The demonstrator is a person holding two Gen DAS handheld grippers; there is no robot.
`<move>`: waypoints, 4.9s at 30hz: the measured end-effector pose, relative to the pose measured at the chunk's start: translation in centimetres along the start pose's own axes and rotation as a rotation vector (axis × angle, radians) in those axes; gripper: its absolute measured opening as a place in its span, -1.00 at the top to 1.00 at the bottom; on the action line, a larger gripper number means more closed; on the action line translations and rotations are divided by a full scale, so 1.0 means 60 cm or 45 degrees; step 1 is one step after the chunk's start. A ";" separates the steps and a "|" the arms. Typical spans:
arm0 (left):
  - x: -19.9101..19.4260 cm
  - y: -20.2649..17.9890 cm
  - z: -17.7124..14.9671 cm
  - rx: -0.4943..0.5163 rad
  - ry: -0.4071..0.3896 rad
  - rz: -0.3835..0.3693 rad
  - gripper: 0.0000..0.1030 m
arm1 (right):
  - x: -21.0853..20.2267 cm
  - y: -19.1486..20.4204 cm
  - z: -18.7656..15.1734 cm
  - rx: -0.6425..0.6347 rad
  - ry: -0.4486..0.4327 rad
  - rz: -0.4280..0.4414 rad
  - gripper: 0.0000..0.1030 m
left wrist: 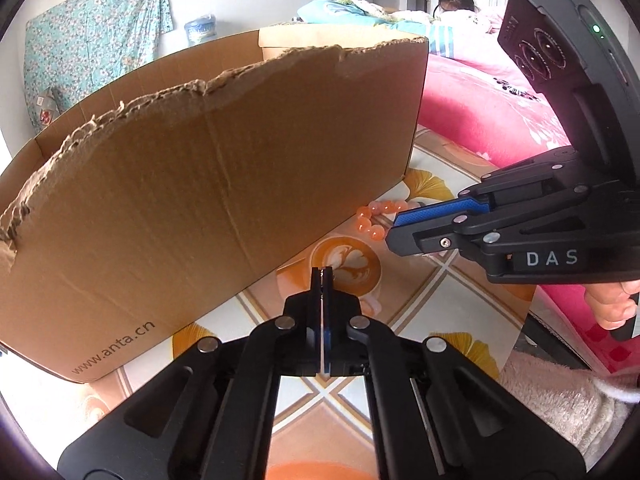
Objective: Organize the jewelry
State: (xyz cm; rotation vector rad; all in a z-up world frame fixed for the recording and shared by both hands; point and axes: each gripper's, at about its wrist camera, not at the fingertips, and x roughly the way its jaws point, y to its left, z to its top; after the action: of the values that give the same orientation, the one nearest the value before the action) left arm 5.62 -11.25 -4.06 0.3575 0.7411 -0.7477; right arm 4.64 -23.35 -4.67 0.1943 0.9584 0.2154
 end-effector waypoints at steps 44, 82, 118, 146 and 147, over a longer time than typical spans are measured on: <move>-0.202 0.156 0.157 -0.328 -0.333 -0.087 1.00 | -0.183 0.013 0.228 0.029 -0.305 0.213 0.81; -0.032 0.227 0.147 -0.435 0.178 -0.002 0.61 | -0.100 -0.051 0.231 0.211 -0.189 0.196 0.76; -0.118 0.272 0.028 -0.897 0.170 0.074 -0.69 | -0.067 -0.072 0.152 0.405 -0.011 0.024 0.18; -0.205 0.179 -0.058 -0.912 0.125 0.134 -0.70 | -0.131 -0.037 0.036 0.380 -0.061 0.048 0.17; -0.206 0.177 -0.059 -0.914 0.120 0.138 -0.70 | -0.131 -0.038 0.035 0.380 -0.064 0.049 0.17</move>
State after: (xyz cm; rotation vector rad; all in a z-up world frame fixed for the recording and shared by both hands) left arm 5.39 3.98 2.75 -0.2202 1.0161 -0.3255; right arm 2.24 -27.80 2.11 0.4903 0.9348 0.1013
